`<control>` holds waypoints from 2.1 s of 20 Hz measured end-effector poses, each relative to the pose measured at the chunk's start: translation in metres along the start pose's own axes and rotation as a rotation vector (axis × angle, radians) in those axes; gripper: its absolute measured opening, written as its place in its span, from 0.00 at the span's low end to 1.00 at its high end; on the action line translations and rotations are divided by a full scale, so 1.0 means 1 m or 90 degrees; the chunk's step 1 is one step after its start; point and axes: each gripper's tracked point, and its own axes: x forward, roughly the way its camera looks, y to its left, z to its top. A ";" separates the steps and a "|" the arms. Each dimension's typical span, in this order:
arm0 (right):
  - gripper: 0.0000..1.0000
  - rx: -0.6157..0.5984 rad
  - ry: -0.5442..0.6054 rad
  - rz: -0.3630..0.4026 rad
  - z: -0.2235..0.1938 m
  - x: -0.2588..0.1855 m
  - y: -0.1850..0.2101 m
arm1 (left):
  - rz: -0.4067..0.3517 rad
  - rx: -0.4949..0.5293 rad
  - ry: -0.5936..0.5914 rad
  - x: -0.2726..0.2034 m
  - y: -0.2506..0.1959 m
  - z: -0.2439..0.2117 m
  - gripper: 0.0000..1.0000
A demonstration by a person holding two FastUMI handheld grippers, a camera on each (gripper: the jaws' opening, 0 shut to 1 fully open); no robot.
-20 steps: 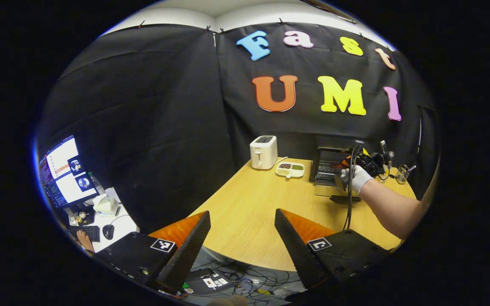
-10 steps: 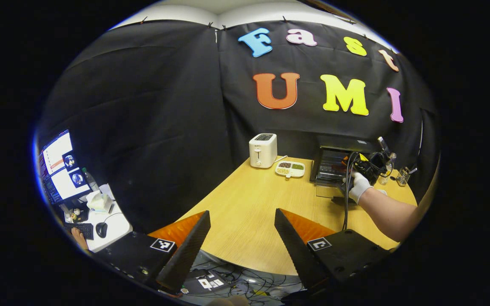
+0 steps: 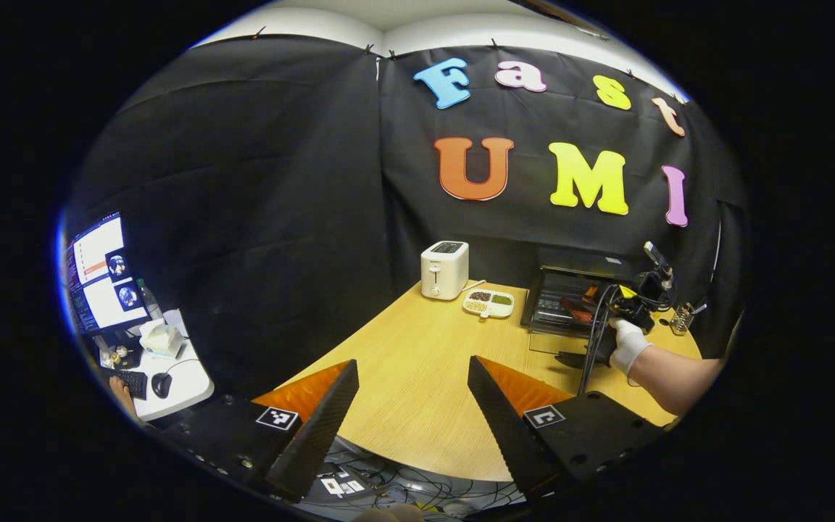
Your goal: Open the electric oven with the left hand, put the food in, and close the electric oven.
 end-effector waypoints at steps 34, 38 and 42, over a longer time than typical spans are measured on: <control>1.00 -0.323 -0.075 0.079 0.125 -0.466 -0.232 | -0.241 0.139 0.077 -0.008 -0.306 -0.136 0.97; 0.96 -0.263 -0.090 0.015 0.138 -0.468 -0.263 | -0.285 0.177 0.090 0.033 -0.338 -0.145 0.97; 1.00 -0.242 -0.100 -0.061 0.146 -0.467 -0.271 | -0.310 0.185 0.106 0.085 -0.356 -0.146 0.97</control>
